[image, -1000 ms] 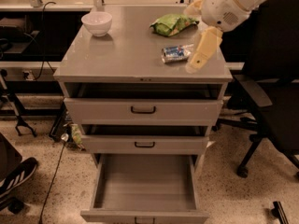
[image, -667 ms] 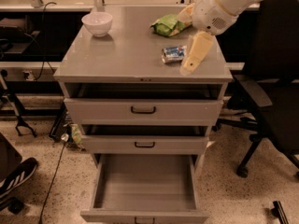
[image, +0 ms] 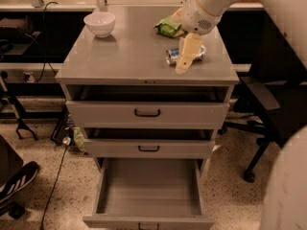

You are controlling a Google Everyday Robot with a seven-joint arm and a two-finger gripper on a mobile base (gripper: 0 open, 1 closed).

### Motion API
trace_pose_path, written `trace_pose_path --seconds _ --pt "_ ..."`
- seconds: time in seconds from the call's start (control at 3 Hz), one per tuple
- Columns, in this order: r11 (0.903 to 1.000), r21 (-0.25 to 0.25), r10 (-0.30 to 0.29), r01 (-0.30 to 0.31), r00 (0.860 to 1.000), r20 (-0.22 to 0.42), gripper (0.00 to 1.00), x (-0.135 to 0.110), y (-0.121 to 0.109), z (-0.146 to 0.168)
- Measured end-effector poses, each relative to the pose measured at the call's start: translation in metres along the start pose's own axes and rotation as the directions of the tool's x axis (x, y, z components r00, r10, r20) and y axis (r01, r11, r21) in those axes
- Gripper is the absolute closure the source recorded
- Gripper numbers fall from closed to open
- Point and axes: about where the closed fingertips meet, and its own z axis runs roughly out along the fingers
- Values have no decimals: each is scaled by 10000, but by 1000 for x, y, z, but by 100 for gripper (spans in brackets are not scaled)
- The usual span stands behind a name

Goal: Place redbull can into bottom drawer

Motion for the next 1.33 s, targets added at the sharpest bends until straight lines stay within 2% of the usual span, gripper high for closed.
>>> trace_pose_path --seconds 0.33,0.67,1.0,1.33 --pt "9998 77 -153 156 9990 -415 0 17 -37 21" --pt "9998 132 -151 155 9994 -302 0 12 -34 16" --pt "9998 105 183 -178 9985 -510 0 23 -33 24" --pt "9988 178 461 -446 9941 -984 0 47 -40 34"
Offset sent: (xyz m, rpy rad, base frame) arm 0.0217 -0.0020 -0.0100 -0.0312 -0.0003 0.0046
